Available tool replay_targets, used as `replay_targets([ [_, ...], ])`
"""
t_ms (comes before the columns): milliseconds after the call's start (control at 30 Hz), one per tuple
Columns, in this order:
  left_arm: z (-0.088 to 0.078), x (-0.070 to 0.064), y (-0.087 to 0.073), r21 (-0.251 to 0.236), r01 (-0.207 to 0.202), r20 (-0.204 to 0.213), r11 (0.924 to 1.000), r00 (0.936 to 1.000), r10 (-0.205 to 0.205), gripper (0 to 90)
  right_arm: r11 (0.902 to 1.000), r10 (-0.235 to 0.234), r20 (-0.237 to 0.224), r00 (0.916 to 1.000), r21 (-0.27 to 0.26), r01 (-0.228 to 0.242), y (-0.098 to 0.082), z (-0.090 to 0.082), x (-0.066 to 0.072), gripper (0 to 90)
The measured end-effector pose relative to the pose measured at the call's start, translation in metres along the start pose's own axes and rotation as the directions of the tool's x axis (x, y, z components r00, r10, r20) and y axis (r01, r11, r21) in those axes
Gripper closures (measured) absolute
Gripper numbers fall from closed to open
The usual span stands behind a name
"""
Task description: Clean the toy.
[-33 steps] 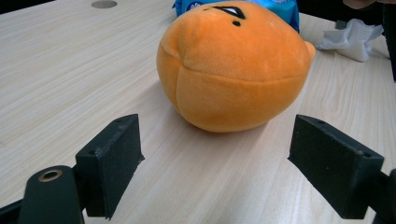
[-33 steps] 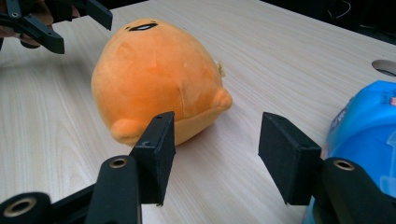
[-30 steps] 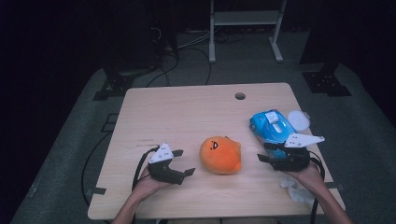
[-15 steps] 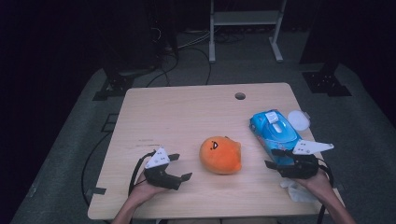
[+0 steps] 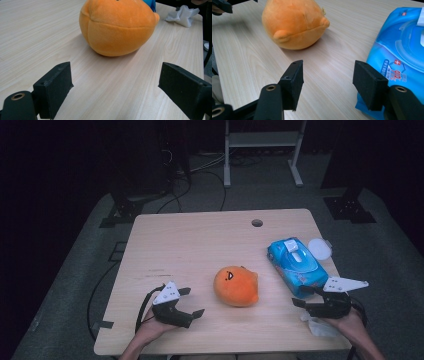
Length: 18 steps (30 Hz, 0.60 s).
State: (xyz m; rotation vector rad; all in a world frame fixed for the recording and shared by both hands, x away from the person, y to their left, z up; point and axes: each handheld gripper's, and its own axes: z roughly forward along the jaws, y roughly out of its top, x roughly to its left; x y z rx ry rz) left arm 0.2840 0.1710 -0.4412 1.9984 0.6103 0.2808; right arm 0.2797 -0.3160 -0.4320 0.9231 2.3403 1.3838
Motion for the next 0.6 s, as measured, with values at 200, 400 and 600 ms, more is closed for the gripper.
replay_targets([
  [200,-0.003,-0.001,-0.005,0.002,0.01,-0.006,0.9999,0.9999,-0.01,10.3,1.0,0.007,0.005,1.0,0.006,-0.007,-0.006,-0.005,0.0,39.2],
  [400,-0.007,-0.002,-0.007,0.0,0.016,-0.008,0.9999,0.9998,-0.016,9.5,0.9998,0.02,0.009,0.9998,0.005,-0.02,-0.011,-0.009,0.001,36.8],
  [600,-0.009,-0.004,-0.008,-0.015,0.031,-0.006,0.9994,0.9995,-0.031,8.5,0.9993,0.023,0.02,0.9995,-0.031,-0.022,-0.015,-0.015,0.003,30.9],
])
